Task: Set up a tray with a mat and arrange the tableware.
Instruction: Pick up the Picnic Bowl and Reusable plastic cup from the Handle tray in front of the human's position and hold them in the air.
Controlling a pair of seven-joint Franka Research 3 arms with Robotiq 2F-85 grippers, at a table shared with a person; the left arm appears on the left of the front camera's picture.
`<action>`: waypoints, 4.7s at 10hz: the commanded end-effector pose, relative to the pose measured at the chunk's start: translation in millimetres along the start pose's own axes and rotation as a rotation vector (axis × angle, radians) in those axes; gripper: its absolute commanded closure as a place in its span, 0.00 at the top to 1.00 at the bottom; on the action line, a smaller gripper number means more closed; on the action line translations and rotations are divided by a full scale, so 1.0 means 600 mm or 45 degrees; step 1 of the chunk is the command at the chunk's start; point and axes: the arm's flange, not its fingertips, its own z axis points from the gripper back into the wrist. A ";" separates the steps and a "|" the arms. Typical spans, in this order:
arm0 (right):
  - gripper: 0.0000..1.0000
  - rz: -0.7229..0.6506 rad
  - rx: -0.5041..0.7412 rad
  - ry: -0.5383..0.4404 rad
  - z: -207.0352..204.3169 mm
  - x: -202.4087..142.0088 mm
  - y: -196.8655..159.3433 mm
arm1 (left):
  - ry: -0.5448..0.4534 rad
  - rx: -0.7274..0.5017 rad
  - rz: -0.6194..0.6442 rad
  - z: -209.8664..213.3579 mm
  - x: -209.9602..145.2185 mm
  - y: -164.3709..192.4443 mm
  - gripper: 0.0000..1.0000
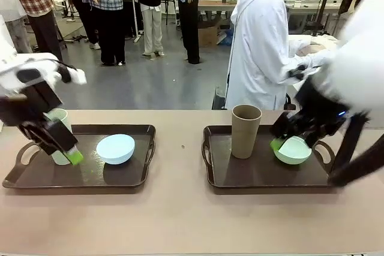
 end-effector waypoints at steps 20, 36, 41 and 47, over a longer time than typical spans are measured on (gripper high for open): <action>1.00 -0.598 0.886 -0.243 0.059 -0.175 -0.417 | -0.627 -0.680 0.683 0.129 -0.280 0.335 1.00; 1.00 -0.598 0.886 -0.243 0.059 -0.175 -0.417 | -0.627 -0.680 0.683 0.129 -0.280 0.335 1.00; 1.00 -0.598 0.886 -0.243 0.059 -0.175 -0.417 | -0.627 -0.680 0.683 0.129 -0.280 0.335 1.00; 1.00 -0.598 0.886 -0.243 0.059 -0.175 -0.417 | -0.627 -0.680 0.683 0.129 -0.280 0.335 1.00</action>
